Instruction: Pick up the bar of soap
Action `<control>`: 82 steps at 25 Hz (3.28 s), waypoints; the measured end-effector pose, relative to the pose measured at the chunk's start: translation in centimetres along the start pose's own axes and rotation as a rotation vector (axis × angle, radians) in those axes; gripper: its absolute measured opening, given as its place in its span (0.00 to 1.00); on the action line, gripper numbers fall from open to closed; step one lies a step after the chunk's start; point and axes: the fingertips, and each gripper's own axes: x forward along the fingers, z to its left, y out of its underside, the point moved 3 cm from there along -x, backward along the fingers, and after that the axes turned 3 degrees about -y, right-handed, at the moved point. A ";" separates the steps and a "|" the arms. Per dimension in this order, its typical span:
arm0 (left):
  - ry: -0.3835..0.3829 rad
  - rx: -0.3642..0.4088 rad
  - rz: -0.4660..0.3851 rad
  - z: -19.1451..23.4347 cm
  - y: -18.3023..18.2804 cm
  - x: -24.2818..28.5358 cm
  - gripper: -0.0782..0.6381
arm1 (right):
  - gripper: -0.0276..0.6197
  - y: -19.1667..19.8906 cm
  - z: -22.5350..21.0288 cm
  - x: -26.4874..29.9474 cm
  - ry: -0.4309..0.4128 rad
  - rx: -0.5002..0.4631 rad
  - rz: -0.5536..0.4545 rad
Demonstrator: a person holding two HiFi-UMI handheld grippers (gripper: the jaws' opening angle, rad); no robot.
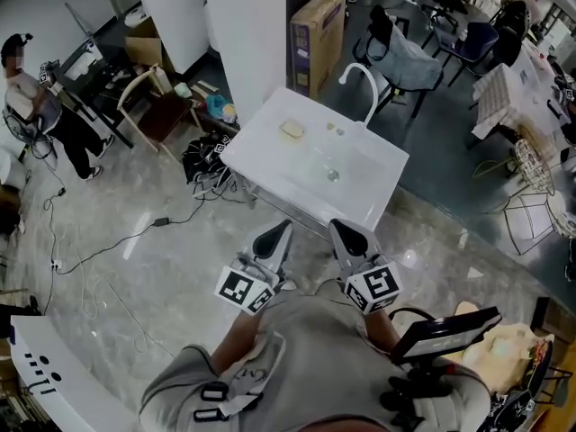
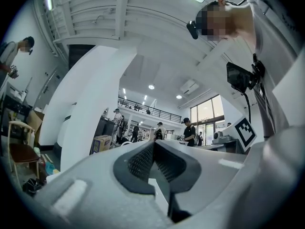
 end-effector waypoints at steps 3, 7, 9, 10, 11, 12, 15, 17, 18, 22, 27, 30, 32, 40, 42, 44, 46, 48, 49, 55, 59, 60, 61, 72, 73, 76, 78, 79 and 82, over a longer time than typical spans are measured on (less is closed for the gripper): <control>0.009 -0.005 -0.006 1.0 -0.2 -0.2 0.09 | 0.05 -0.2 0.4 0.8 0.004 -0.005 -0.003; 0.020 -0.018 -0.021 1.9 -0.2 0.2 0.09 | 0.05 -0.3 -0.3 1.5 0.028 -0.007 -0.002; 0.029 -0.021 -0.022 2.0 -0.2 0.7 0.09 | 0.05 -0.4 -0.8 1.7 0.041 -0.006 -0.005; 0.034 -0.021 -0.021 2.0 -0.3 0.9 0.09 | 0.05 -0.4 -1.0 1.9 0.044 -0.002 -0.006; 0.038 -0.021 -0.018 2.0 -0.3 1.1 0.09 | 0.05 -0.3 -1.1 2.0 0.044 0.002 -0.006; 0.040 -0.021 -0.014 2.1 -0.2 1.2 0.09 | 0.05 -0.2 -1.1 2.2 0.041 0.005 -0.003; 0.035 -0.023 -0.004 2.5 0.0 1.2 0.09 | 0.05 0.2 -1.1 2.8 0.032 0.014 0.003; 0.026 -0.023 -0.002 2.8 0.0 1.3 0.09 | 0.05 0.2 -1.3 3.1 0.029 0.018 0.000; 0.021 -0.022 0.000 3.0 0.0 1.4 0.09 | 0.05 0.1 -1.4 3.3 0.028 0.020 -0.003; 0.010 -0.014 0.007 3.9 0.2 1.9 0.09 | 0.05 0.3 -2.3 4.3 0.024 0.024 -0.002; -0.014 -0.016 0.007 5.7 0.0 3.2 0.09 | 0.05 0.2 -3.7 6.3 0.020 0.036 0.001; -0.017 -0.012 0.011 6.5 -0.2 4.3 0.09 | 0.05 0.0 -4.8 7.5 0.022 0.045 -0.003; -0.016 -0.008 0.014 7.1 -0.2 5.2 0.09 | 0.05 -0.1 -5.8 8.5 0.021 0.051 -0.003; -0.031 0.008 0.024 10.8 -0.2 10.0 0.09 | 0.05 -1.1 -10.3 13.0 0.003 0.061 -0.031; -0.035 0.012 0.027 11.7 -0.2 11.3 0.09 | 0.05 -1.3 -11.6 14.1 -0.004 0.062 -0.034; -0.044 0.015 0.027 12.5 -0.4 12.7 0.09 | 0.05 -1.6 -12.9 15.2 -0.012 0.060 -0.037; -0.053 0.018 0.025 13.4 -0.7 14.3 0.09 | 0.05 -2.1 -14.4 16.2 -0.016 0.059 -0.040; -0.054 0.021 0.026 14.2 -0.8 15.8 0.09 | 0.05 -2.5 -16.0 17.1 -0.013 0.063 -0.047; -0.052 0.023 0.028 14.5 -0.9 16.5 0.09 | 0.05 -2.5 -16.8 17.6 -0.010 0.065 -0.049; -0.053 0.020 0.034 16.2 -1.4 20.6 0.09 | 0.05 -3.1 -21.6 19.7 0.016 0.066 -0.047; -0.046 0.013 0.034 16.7 -1.7 22.4 0.09 | 0.05 -3.9 -23.9 20.2 0.052 0.067 -0.061; -0.043 0.012 0.036 16.8 -1.7 22.7 0.09 | 0.05 -4.1 -24.2 20.4 0.058 0.067 -0.067; -0.038 0.012 0.037 17.0 -1.7 22.9 0.09 | 0.05 -4.4 -24.2 20.5 0.062 0.066 -0.073; 0.042 0.055 0.072 19.3 -2.7 24.9 0.09 | 0.05 -6.9 -21.0 22.8 0.057 0.032 -0.119; 0.052 0.059 0.072 19.4 -2.7 25.0 0.09 | 0.05 -6.8 -20.9 22.9 0.060 0.035 -0.116; 0.062 0.057 0.072 19.9 -2.7 25.1 0.09 | 0.05 -6.5 -20.7 23.3 0.068 0.038 -0.110; 0.065 0.048 0.071 20.2 -2.8 25.2 0.09 | 0.05 -6.5 -20.7 23.6 0.069 0.038 -0.107; 0.067 0.045 0.071 20.2 -2.8 25.3 0.09 | 0.05 -6.5 -20.7 23.8 0.069 0.039 -0.105; 0.074 0.039 0.073 20.2 -2.7 25.2 0.09 | 0.05 -6.3 -20.5 24.2 0.058 0.039 -0.093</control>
